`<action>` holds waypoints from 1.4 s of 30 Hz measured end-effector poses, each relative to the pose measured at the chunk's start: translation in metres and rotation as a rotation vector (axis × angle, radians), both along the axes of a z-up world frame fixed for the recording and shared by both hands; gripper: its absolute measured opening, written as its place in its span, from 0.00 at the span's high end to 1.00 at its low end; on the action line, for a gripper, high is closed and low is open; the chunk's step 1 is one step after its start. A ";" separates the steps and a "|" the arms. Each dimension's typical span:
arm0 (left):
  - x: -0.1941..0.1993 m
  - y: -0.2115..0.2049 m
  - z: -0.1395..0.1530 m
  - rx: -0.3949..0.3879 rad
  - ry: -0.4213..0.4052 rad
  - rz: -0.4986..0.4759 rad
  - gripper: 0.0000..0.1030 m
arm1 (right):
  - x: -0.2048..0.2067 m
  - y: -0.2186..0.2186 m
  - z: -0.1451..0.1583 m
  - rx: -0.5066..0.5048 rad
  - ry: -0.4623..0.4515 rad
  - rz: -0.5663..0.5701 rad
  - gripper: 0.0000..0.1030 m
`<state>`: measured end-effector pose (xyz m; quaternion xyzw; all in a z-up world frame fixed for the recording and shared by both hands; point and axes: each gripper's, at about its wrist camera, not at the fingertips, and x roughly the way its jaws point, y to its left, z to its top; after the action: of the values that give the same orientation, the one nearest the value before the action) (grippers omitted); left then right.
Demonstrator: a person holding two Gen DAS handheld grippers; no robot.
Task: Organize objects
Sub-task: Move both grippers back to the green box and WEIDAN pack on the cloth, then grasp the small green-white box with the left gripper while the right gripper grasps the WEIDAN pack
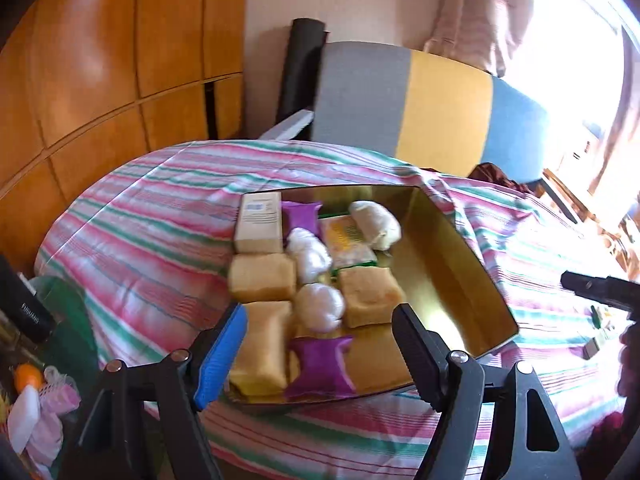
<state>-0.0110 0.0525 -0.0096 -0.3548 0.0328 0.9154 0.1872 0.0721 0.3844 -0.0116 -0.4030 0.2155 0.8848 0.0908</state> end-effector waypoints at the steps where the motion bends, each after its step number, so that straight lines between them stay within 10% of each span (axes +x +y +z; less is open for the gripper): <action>1: 0.001 0.007 0.002 0.001 0.008 -0.024 0.27 | 0.012 0.015 0.004 0.000 0.008 -0.051 0.21; 12: 0.025 0.139 -0.001 -0.065 0.015 -0.412 0.27 | 0.143 0.147 0.015 -0.057 0.083 -0.553 0.21; 27: 0.120 0.346 -0.041 -0.172 0.018 -1.092 0.27 | 0.196 0.182 -0.017 -0.296 0.254 -0.668 0.21; 35: 0.142 0.414 -0.073 -0.218 -0.052 -1.197 0.28 | 0.204 0.193 -0.031 -0.403 0.262 -0.703 0.21; 36: 0.143 0.420 -0.077 -0.218 -0.064 -1.199 0.32 | 0.204 0.194 -0.031 -0.406 0.260 -0.702 0.21; 38: 0.143 0.424 -0.084 -0.223 -0.106 -1.201 0.71 | 0.203 0.194 -0.034 -0.411 0.242 -0.714 0.21; 42: 0.129 0.407 -0.086 -0.173 -0.143 -1.136 0.71 | 0.199 0.202 -0.044 -0.458 0.152 -0.748 0.21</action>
<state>0.1177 0.4594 -0.0961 -0.3566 0.2800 0.6389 0.6215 0.2707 0.5864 -0.0557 -0.2407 0.5429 0.7478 0.2970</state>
